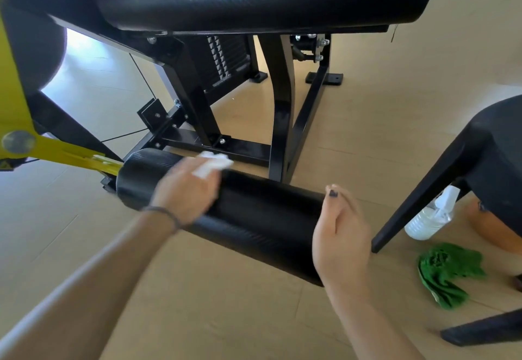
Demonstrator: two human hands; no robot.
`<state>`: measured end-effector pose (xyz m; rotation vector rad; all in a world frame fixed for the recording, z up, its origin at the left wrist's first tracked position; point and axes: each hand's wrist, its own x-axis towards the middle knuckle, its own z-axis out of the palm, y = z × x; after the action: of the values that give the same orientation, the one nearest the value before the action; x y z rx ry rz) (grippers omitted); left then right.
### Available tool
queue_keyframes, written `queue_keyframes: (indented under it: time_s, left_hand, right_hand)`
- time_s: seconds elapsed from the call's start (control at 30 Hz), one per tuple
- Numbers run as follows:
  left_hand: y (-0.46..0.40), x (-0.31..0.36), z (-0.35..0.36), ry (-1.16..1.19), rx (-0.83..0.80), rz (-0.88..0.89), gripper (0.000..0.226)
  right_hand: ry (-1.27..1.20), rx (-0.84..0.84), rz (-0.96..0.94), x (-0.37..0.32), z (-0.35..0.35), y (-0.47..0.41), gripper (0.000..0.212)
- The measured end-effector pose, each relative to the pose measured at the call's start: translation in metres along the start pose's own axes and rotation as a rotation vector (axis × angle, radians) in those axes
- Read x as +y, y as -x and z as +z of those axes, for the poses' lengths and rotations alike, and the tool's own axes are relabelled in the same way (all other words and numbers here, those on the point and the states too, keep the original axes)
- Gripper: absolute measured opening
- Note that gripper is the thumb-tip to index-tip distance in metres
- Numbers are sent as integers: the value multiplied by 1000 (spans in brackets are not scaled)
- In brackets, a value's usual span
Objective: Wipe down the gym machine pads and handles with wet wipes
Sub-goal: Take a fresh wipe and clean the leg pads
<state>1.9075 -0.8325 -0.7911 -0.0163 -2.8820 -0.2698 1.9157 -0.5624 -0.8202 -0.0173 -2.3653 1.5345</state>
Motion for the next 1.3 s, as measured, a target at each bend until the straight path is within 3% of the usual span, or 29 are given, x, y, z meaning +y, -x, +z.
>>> queue_keyframes:
  time_s: [0.07, 0.13, 0.2, 0.33, 0.4, 0.5, 0.6, 0.7, 0.77, 0.83, 0.9, 1.0, 1.07, 1.2, 1.3]
  left_hand:
    - [-1, -75, -12, -45, -27, -267, 48]
    - [-4, -105, -22, -74, -44, -580, 52]
    - [-9, -82, -13, -159, -39, -652, 59]
    - [-4, 27, 8, -129, 0, -90, 52]
    - [12, 88, 14, 30, 32, 133, 36]
    - [25, 137, 12, 202, -56, 320, 38]
    - [8, 79, 12, 51, -113, 200, 47]
    - [-13, 2, -6, -57, -196, -248, 59]
    - [-15, -7, -10, -48, -195, -322, 57]
    - [-7, 37, -2, -38, -116, -184, 56]
    - [10, 99, 5, 84, -64, 16, 40]
    - [17, 124, 6, 165, -159, 240, 43]
    - [4, 66, 7, 82, -165, 177, 48]
    - [1, -70, -7, -128, -38, -228, 58]
    - [-8, -59, -6, -57, 29, -489, 47]
  right_hand:
    - [73, 71, -132, 9, 4, 12, 49]
    - [140, 88, -269, 20, 7, 21, 46]
    - [175, 100, -371, 28, 8, 28, 45]
    - [114, 83, -419, 28, 4, 26, 45]
    - [19, 81, -272, 16, -2, 14, 44]
    - [5, 60, 29, 0, -7, -11, 51]
    - [-13, -39, 135, -2, -4, -15, 44]
    - [93, -16, 21, 5, 1, 7, 57]
    - [111, 45, -109, 14, 2, 22, 55]
    - [113, 60, -290, 26, 3, 36, 50]
    - [128, 49, -395, 34, 2, 48, 50]
    - [121, 60, -360, 24, -5, 36, 46]
    - [141, 57, -233, 9, -7, 13, 44]
    - [236, -80, -58, -1, 1, -8, 63]
    - [206, 2, -132, 3, 5, 1, 56]
